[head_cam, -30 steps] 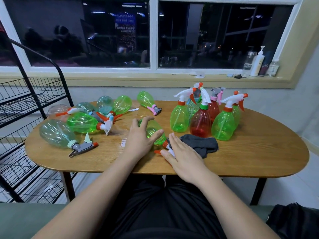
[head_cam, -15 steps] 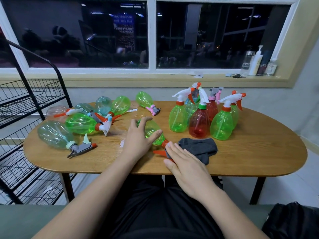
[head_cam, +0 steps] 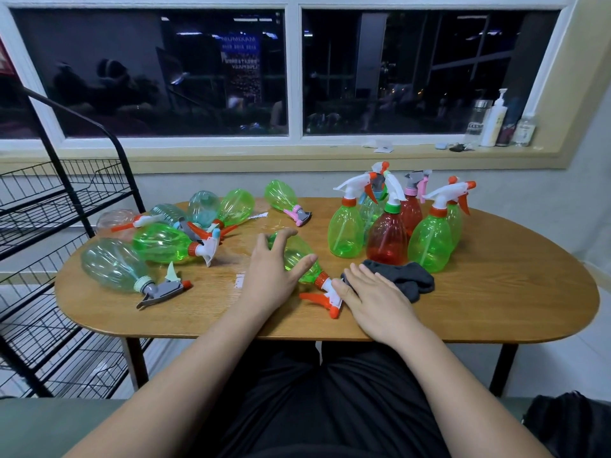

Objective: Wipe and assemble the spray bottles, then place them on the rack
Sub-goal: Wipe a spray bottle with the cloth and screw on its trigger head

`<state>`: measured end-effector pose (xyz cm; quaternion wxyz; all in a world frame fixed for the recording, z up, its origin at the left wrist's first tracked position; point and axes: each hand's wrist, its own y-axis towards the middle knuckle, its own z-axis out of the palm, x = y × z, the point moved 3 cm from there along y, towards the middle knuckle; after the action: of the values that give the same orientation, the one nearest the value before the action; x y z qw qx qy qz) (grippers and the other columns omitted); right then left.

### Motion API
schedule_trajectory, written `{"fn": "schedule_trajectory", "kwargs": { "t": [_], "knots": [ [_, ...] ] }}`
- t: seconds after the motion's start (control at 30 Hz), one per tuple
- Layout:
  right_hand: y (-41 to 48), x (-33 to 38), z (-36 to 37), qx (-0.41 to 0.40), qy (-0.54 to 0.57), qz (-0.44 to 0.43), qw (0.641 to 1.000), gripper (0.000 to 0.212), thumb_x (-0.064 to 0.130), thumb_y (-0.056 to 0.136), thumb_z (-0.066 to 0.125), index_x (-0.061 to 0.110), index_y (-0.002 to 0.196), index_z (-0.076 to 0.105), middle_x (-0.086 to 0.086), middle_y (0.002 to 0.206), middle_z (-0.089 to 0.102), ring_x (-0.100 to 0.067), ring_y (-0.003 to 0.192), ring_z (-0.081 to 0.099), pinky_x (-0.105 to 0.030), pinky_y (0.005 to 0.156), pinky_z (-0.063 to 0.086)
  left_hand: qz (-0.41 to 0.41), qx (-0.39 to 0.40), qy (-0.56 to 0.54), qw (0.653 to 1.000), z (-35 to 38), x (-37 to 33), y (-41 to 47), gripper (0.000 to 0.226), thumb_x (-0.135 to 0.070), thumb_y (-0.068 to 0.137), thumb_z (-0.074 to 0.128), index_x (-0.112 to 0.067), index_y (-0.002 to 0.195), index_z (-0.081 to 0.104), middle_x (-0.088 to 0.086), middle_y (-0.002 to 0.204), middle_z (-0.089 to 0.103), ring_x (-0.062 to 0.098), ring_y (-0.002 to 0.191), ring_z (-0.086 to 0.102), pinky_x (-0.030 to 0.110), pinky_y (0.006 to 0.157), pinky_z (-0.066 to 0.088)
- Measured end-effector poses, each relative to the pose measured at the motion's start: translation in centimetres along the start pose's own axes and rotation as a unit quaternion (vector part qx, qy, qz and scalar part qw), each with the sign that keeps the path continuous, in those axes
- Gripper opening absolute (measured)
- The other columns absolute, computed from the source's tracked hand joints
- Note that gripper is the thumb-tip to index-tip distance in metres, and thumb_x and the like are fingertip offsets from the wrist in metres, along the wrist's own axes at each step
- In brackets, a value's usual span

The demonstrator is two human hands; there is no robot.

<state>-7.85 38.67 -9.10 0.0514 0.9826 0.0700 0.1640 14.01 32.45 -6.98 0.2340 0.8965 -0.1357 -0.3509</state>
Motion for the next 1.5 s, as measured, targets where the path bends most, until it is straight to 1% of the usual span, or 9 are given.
{"fn": "schedule_trajectory", "kwargs": {
  "t": [0.23, 0.37, 0.47, 0.6, 0.8, 1.07, 1.27, 1.33, 1.5],
  "knots": [
    [-1.0, -0.4, -0.6, -0.098, 0.101, -0.005, 0.990, 0.064, 0.059, 0.112, 0.028, 0.023, 0.161, 0.046, 0.007, 0.170, 0.035, -0.005, 0.160, 0.018, -0.029, 0.131, 0.014, 0.021, 0.003, 0.067, 0.998, -0.4, -0.6, 0.5, 0.069, -0.078, 0.092, 0.055, -0.039, 0.148, 0.047, 0.003, 0.154, 0.039, 0.030, 0.142, 0.045, 0.050, 0.108, 0.045],
    [-1.6, -0.9, -0.7, -0.183, 0.090, -0.015, 0.979, 0.037, 0.035, 0.109, 0.053, 0.023, 0.141, 0.067, 0.010, 0.150, 0.059, -0.009, 0.148, 0.040, -0.032, 0.125, 0.029, 0.124, 0.009, 0.125, 0.984, -1.1, -2.3, 0.3, 0.051, -0.061, 0.096, 0.056, -0.042, 0.144, 0.054, -0.005, 0.158, 0.040, 0.022, 0.149, 0.033, 0.052, 0.117, 0.034],
    [-2.0, -0.8, -0.8, -0.199, 0.064, -0.014, 0.978, 0.026, 0.031, 0.101, 0.061, 0.024, 0.124, 0.072, 0.013, 0.122, 0.061, -0.012, 0.126, 0.047, -0.037, 0.109, 0.043, 0.214, 0.042, 0.172, 0.961, -1.3, -3.1, -0.4, 0.043, -0.048, 0.088, 0.049, -0.042, 0.127, 0.065, -0.011, 0.153, 0.049, 0.020, 0.153, 0.031, 0.052, 0.123, 0.024],
    [-2.1, -0.4, -0.9, -0.176, 0.038, 0.009, 0.984, 0.028, 0.035, 0.099, 0.062, 0.024, 0.123, 0.072, 0.013, 0.117, 0.059, -0.013, 0.121, 0.046, -0.040, 0.104, 0.047, 0.228, 0.104, 0.193, 0.949, -1.1, -2.8, -0.8, 0.036, -0.044, 0.087, 0.057, -0.044, 0.121, 0.068, -0.014, 0.146, 0.054, 0.017, 0.155, 0.028, 0.046, 0.127, 0.010],
    [-2.0, -0.5, -1.0, -0.188, 0.038, 0.027, 0.981, 0.025, 0.035, 0.100, 0.065, 0.023, 0.120, 0.073, 0.012, 0.116, 0.060, -0.014, 0.115, 0.049, -0.037, 0.098, 0.048, 0.234, 0.121, 0.207, 0.942, -1.2, -3.1, -0.3, 0.037, -0.043, 0.089, 0.074, -0.046, 0.125, 0.068, -0.017, 0.142, 0.057, 0.014, 0.150, 0.036, 0.045, 0.125, 0.013],
    [-1.7, -0.9, -1.2, -0.235, 0.086, 0.015, 0.968, 0.006, 0.026, 0.100, 0.071, 0.023, 0.095, 0.069, 0.012, 0.099, 0.055, -0.013, 0.101, 0.048, -0.036, 0.088, 0.045, 0.250, 0.116, 0.234, 0.932, -1.1, -3.5, 0.6, 0.042, -0.053, 0.082, 0.082, -0.047, 0.122, 0.070, -0.017, 0.128, 0.060, 0.016, 0.134, 0.048, 0.046, 0.117, 0.029],
    [-1.6, -2.4, -2.7, -0.295, 0.334, 0.068, 0.893, 0.015, 0.025, 0.106, 0.060, 0.025, 0.091, 0.058, 0.008, 0.076, 0.064, -0.006, 0.071, 0.057, -0.035, 0.068, 0.043, 0.208, 0.052, 0.095, 0.972, -1.5, -4.0, 0.7, 0.038, -0.053, 0.090, 0.074, -0.042, 0.126, 0.067, -0.019, 0.127, 0.060, 0.014, 0.124, 0.052, 0.040, 0.097, 0.037],
    [-1.0, -3.0, -2.7, -0.299, 0.390, 0.085, 0.867, 0.017, 0.029, 0.107, 0.057, 0.024, 0.091, 0.056, 0.008, 0.067, 0.057, -0.010, 0.060, 0.048, -0.038, 0.062, 0.037, 0.182, 0.044, 0.012, 0.982, -1.6, -4.3, 0.7, 0.037, -0.048, 0.091, 0.075, -0.039, 0.126, 0.069, -0.020, 0.125, 0.062, 0.011, 0.123, 0.054, 0.043, 0.099, 0.043],
    [-0.6, -2.3, -4.1, -0.321, 0.442, 0.071, 0.834, 0.017, 0.038, 0.109, 0.051, 0.027, 0.096, 0.056, 0.016, 0.070, 0.055, -0.011, 0.064, 0.046, -0.038, 0.065, 0.036, 0.105, 0.055, -0.216, 0.969, -1.3, -5.6, 0.3, 0.026, -0.032, 0.094, 0.080, -0.035, 0.119, 0.073, -0.023, 0.116, 0.068, 0.002, 0.117, 0.062, 0.034, 0.110, 0.044]
  ]
}}
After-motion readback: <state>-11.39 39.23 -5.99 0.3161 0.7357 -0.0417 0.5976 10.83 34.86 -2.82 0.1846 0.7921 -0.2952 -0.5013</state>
